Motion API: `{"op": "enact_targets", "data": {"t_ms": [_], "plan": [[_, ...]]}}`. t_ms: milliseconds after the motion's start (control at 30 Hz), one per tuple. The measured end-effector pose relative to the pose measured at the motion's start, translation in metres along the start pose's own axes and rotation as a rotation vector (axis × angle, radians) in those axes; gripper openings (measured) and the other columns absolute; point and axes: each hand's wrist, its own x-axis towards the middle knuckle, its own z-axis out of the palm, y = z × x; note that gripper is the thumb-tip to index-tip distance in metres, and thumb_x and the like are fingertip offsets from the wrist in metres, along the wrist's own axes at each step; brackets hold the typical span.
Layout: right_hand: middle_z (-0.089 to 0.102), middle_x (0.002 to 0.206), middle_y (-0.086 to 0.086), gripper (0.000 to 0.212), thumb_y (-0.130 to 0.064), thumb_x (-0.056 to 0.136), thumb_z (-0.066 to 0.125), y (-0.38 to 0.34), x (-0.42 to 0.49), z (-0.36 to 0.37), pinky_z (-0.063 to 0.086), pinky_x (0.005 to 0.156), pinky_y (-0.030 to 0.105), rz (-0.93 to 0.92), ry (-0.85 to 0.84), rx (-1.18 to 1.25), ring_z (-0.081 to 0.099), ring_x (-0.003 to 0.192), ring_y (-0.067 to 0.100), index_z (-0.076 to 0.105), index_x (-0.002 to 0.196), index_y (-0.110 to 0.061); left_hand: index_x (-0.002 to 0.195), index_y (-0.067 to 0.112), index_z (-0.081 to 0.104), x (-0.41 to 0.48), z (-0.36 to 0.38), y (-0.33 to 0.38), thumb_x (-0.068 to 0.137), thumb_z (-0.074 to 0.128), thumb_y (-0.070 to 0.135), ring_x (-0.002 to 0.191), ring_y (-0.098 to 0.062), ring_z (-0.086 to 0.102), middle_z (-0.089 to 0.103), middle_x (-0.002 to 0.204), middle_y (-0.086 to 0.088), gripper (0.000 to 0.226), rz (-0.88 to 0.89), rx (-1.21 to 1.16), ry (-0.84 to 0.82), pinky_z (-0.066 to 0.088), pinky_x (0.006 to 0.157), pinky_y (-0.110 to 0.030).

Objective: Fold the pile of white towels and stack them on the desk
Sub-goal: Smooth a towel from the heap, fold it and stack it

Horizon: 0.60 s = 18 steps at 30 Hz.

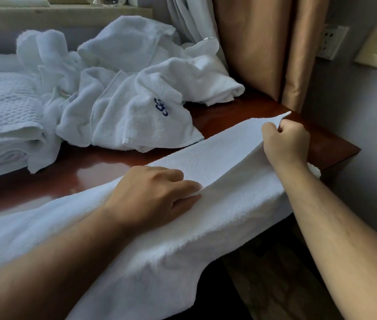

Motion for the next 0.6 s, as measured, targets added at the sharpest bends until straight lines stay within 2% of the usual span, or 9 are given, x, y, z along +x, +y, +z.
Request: {"op": "enact_targets", "data": {"t_ms": [133, 233, 300, 400, 533, 600], "plan": [[0.04, 0.055, 0.007, 0.036, -0.023, 0.085, 0.049, 0.0019, -0.0046, 0.0009, 0.027, 0.061, 0.035, -0.049, 0.009, -0.145, 0.042, 0.069, 0.029, 0.038, 0.054, -0.008, 0.088, 0.033, 0.078, 0.0017, -0.0008, 0.0018, 0.096, 0.056, 0.039, 0.052, -0.022, 0.052, 0.051, 0.061, 0.005, 0.024, -0.024, -0.016, -0.016, 0.028, 0.045, -0.022], [0.047, 0.066, 0.011, 0.038, -0.022, 0.087, 0.053, 0.0043, -0.004, 0.0011, 0.02, 0.057, 0.029, -0.022, 0.003, -0.186, 0.045, 0.082, 0.03, 0.038, 0.055, -0.01, 0.087, 0.033, 0.077, 0.0025, -0.0004, 0.0018, 0.095, 0.055, 0.04, 0.052, -0.022, 0.052, 0.052, 0.061, 0.005, 0.025, -0.038, -0.023, -0.025, 0.031, 0.043, -0.023], [0.05, 0.075, 0.009, 0.037, -0.021, 0.085, 0.054, 0.0043, -0.0033, 0.0004, 0.021, 0.058, 0.028, -0.021, 0.039, -0.12, 0.044, 0.084, 0.029, 0.037, 0.054, -0.012, 0.087, 0.033, 0.078, 0.0026, -0.0002, 0.0016, 0.095, 0.055, 0.04, 0.053, -0.022, 0.052, 0.052, 0.061, 0.005, 0.025, -0.037, -0.031, -0.024, 0.034, 0.042, -0.024], [0.05, 0.088, 0.008, 0.031, -0.019, 0.082, 0.056, 0.0027, -0.0041, 0.0, 0.029, 0.068, 0.028, -0.034, 0.108, -0.08, 0.043, 0.088, 0.027, 0.036, 0.059, -0.012, 0.086, 0.032, 0.078, 0.0024, 0.0002, 0.0016, 0.094, 0.059, 0.038, 0.052, -0.021, 0.05, 0.052, 0.06, 0.005, 0.021, -0.049, -0.039, -0.021, 0.034, 0.043, -0.023], [0.049, 0.089, 0.007, 0.023, 0.001, 0.075, 0.052, 0.0041, -0.0048, -0.0033, 0.034, 0.066, 0.021, -0.131, 0.125, -0.053, 0.044, 0.087, 0.026, 0.039, 0.063, -0.013, 0.085, 0.03, 0.078, 0.0023, 0.0004, 0.0022, 0.095, 0.06, 0.036, 0.052, -0.022, 0.05, 0.051, 0.06, 0.004, 0.021, -0.054, -0.04, -0.017, 0.038, 0.041, -0.027], [0.05, 0.096, 0.007, 0.019, 0.01, 0.073, 0.047, 0.0057, -0.0033, -0.0051, 0.043, 0.074, 0.034, -0.101, 0.08, -0.087, 0.047, 0.093, 0.03, 0.046, 0.07, -0.009, 0.085, 0.03, 0.078, 0.0024, -0.0001, 0.0023, 0.095, 0.059, 0.036, 0.052, -0.023, 0.05, 0.051, 0.06, 0.004, 0.022, -0.047, -0.044, -0.02, 0.039, 0.042, -0.028]]}}
